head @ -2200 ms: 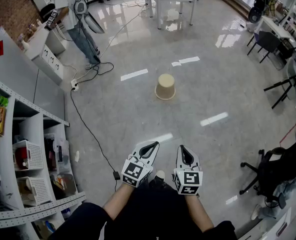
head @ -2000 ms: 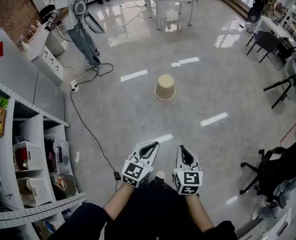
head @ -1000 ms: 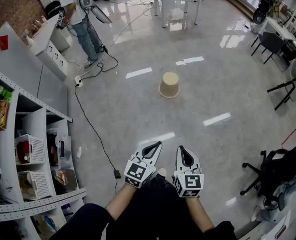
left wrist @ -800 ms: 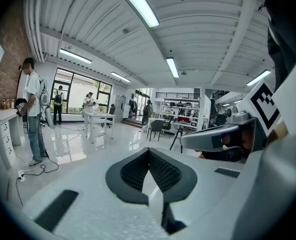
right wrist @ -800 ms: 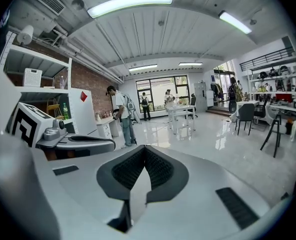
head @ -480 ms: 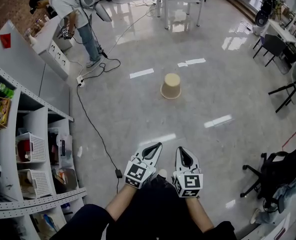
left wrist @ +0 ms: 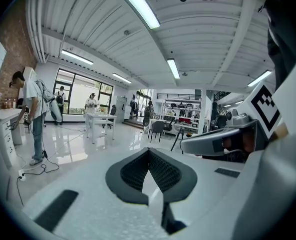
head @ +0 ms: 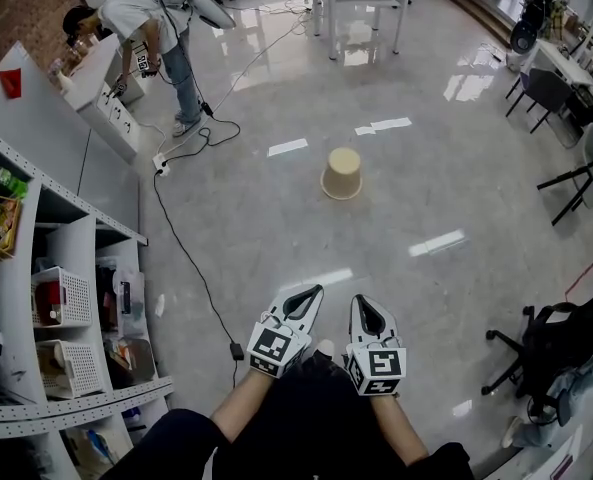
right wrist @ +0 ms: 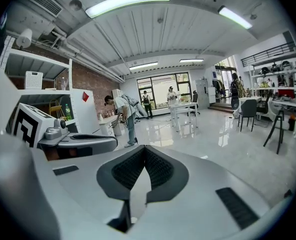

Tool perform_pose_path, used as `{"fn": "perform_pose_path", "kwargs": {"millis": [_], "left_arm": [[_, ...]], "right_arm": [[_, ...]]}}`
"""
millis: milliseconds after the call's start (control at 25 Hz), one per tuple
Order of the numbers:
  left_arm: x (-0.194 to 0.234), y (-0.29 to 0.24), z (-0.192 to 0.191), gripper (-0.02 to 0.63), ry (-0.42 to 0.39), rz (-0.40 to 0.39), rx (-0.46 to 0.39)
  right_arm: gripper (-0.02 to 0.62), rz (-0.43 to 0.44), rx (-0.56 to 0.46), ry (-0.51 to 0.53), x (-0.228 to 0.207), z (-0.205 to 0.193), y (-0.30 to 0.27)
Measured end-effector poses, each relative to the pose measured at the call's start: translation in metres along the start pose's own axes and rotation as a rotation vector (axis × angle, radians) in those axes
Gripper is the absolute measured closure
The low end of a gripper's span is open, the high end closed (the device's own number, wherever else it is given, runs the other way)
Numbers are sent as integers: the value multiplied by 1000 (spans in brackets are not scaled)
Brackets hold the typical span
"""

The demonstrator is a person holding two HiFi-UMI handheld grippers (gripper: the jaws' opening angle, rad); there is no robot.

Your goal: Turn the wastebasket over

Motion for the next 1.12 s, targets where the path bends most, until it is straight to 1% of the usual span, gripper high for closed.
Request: {"fn": "perform_pose_path", "kwargs": {"millis": [200,360,640,760,920,1120], "left_arm": [[-3,-2,1,598,-5,4,-3],[3,-1,5,598,-4,12,-12],[17,-18,7,598,2,-7,3],[33,-32,11,598,5,-21,7],[64,-57,19,598,12,-36,4],[116,-94,34,598,22,-44,-16]], "right_arm": [[584,-8,-10,-6,-7,1,3],[584,-14,-9,-4,-9,4,1],[584,-32,7,-12,-17,8,-15],[584,-40,15,-15,-20,14,-34],[584,-49,28,-12,-26,26,-69],[584,-55,39,3,-33,50,-125]]}}
Point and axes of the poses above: the fingertips, and each gripper's own axes: y backward along the fingers, x to its left, z out of its top, the point moved 6 cm from there along y, backward along the fingers, and after that the axes turned 5 degrees about -z, right-handed, at the moved point
